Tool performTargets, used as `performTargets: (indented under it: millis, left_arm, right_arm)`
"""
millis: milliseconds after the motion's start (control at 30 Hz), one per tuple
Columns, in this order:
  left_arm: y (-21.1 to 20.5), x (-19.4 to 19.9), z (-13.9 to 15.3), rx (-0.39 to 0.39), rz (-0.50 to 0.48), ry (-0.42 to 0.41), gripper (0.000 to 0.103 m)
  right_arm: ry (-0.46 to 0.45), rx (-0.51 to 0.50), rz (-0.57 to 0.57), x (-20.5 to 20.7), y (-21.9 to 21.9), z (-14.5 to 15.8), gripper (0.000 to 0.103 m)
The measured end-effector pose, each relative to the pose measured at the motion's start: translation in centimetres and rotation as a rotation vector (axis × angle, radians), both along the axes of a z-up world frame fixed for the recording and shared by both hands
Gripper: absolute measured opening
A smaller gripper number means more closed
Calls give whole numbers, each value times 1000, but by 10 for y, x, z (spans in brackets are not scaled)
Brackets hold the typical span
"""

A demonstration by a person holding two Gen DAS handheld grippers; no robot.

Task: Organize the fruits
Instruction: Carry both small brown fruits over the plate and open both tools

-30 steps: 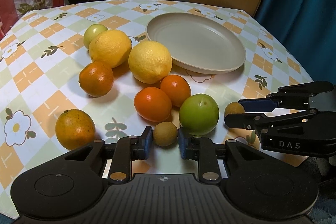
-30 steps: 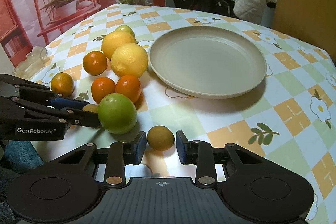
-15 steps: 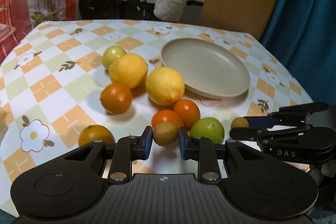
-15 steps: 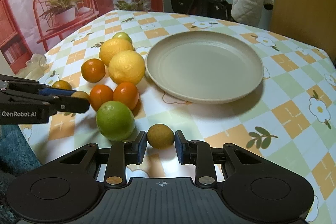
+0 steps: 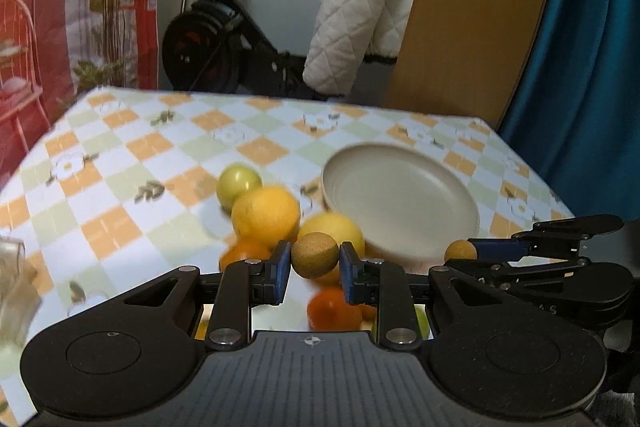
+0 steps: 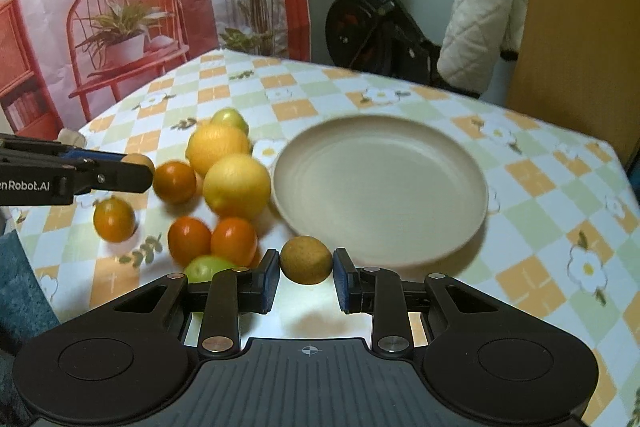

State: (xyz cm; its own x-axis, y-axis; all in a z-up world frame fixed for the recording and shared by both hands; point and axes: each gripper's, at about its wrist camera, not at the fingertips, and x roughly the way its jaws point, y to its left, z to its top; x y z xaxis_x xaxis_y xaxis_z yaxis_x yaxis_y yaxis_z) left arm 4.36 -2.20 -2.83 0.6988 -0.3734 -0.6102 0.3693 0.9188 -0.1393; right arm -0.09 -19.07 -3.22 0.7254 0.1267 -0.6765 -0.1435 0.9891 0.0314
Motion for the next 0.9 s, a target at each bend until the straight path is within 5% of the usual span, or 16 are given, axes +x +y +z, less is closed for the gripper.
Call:
performTargets:
  millis: [367,900]
  left_arm:
    - [-22,38,20,-21,-17,-49,28]
    - [-71,120,2,-22,-74,26,28]
  right_arm:
    - [-84,-27,-10,36,-8,22,26]
    - [-111,23,-110,111,-55,10,26]
